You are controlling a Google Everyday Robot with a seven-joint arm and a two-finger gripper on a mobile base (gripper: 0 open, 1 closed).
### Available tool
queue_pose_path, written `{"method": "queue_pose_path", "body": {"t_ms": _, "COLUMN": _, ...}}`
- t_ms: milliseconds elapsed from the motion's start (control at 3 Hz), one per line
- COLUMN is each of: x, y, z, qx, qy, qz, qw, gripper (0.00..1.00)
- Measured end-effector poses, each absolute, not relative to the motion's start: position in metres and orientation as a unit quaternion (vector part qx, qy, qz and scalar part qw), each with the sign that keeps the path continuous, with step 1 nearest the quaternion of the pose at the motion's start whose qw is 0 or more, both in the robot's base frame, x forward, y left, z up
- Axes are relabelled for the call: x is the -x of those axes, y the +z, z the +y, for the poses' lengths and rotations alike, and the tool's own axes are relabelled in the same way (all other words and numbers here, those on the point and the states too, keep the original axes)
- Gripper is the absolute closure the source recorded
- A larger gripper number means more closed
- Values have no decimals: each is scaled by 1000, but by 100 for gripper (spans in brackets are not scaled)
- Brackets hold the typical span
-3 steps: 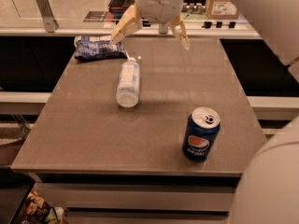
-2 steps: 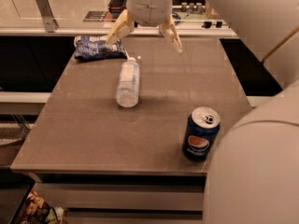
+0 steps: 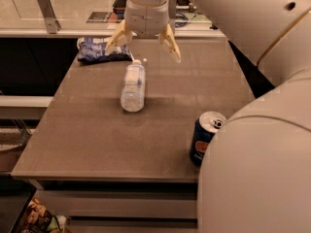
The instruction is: Place blue plastic bottle upright
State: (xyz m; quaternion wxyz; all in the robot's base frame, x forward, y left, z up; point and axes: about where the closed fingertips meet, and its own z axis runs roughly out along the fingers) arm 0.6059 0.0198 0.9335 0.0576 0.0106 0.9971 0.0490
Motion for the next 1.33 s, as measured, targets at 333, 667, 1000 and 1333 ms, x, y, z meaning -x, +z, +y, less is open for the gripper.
{"method": "queue_pose_path", "body": {"t_ms": 333, "x": -602, "y": 922, "z": 29, "qx": -21, "qy": 48, "qz": 997, "qw": 52, "gripper": 0}}
{"method": "queue_pose_path", "body": {"t_ms": 667, "x": -597, "y": 912, "z": 33, "qx": -30, "qy": 52, "qz": 997, "qw": 54, "gripper": 0}}
{"method": "queue_pose_path", "body": {"t_ms": 1000, "x": -597, "y": 899, "z": 37, "qx": -27, "qy": 56, "qz": 996, "qw": 59, "gripper": 0}}
{"method": "queue_pose_path", "body": {"t_ms": 1333, "x": -607, "y": 886, "z": 39, "qx": -11, "qy": 53, "qz": 996, "qw": 72, "gripper": 0}}
